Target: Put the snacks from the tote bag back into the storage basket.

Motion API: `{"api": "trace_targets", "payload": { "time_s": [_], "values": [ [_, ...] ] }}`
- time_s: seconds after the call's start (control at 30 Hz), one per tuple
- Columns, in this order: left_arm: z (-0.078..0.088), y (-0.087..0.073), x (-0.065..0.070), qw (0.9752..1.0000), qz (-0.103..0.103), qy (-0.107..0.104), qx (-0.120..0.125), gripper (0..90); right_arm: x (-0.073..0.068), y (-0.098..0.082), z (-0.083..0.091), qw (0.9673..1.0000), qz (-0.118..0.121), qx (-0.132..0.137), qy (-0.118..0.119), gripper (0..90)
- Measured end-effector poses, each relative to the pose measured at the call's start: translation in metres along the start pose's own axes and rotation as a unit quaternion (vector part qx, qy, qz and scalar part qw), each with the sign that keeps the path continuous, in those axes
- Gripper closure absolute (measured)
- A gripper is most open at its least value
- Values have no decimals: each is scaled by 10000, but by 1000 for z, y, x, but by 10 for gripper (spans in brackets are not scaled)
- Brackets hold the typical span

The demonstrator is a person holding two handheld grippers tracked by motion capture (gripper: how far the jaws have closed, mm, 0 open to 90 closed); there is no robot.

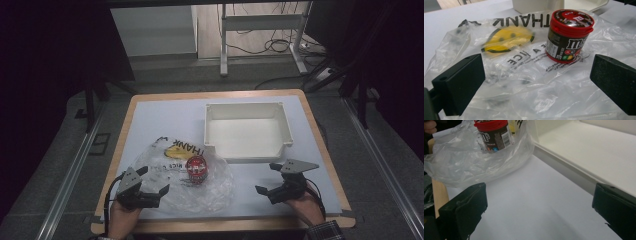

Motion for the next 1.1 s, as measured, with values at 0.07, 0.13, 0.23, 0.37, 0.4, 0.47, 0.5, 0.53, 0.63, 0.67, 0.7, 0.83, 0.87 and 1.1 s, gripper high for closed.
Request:
{"api": "trace_targets", "payload": {
  "time_s": [0.07,0.13,0.23,0.37,0.4,0.47,0.5,0.53,0.63,0.67,0.7,0.83,0.87,1.1],
  "values": [
    [0,0,0,10000,8,28,17,0,1,0,1,10000,-14,24,-2,2],
    [0,0,-2,10000,68,32,56,0,1,-1,2,10000,-48,38,-36,2],
    [0,0,-4,9998,141,37,103,0,1,-1,1,10000,-62,8,-56,2],
    [-1,0,-6,9998,158,83,2,0,0,-1,1,9999,-81,-32,-79,1],
    [-1,0,-6,9998,158,83,2,0,0,-1,1,9999,-81,-32,-79,1],
    [-2,0,-6,9999,103,109,-5,0,0,-1,0,9999,-128,-38,-60,2],
    [-2,0,-6,9999,101,134,5,0,1,-1,0,9999,-137,-50,-46,2],
    [-2,0,-6,9998,103,157,10,0,0,-1,0,9999,-138,-70,-54,2],
    [-1,-1,-7,9997,121,206,28,0,-1,-1,-1,9999,-107,-83,-48,2],
    [-1,-1,-7,9997,121,206,28,0,-1,-1,-1,9999,-107,-83,-48,2],
    [-1,-1,-7,9997,131,219,38,0,-2,-1,-1,9999,-77,-78,-45,2],
    [-1,-2,-8,9997,138,219,34,0,-2,0,-2,9998,-7,-145,-101,2],
    [-2,-2,-8,9997,120,223,27,0,-3,0,-3,9998,-24,-149,-92,2],
    [-3,-1,-7,9997,92,217,29,0,-5,2,-3,9999,24,-59,-104,2]
  ]
}}
Point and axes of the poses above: each handheld gripper's, and its own axes: z roughly backward along the jaws, y roughly out of its top, x roughly to its right, the point moved 2 cm from there along -z, roughly forward along the jaws, and after that the axes turned 15 degrees about -x, right-handed, at the moved point
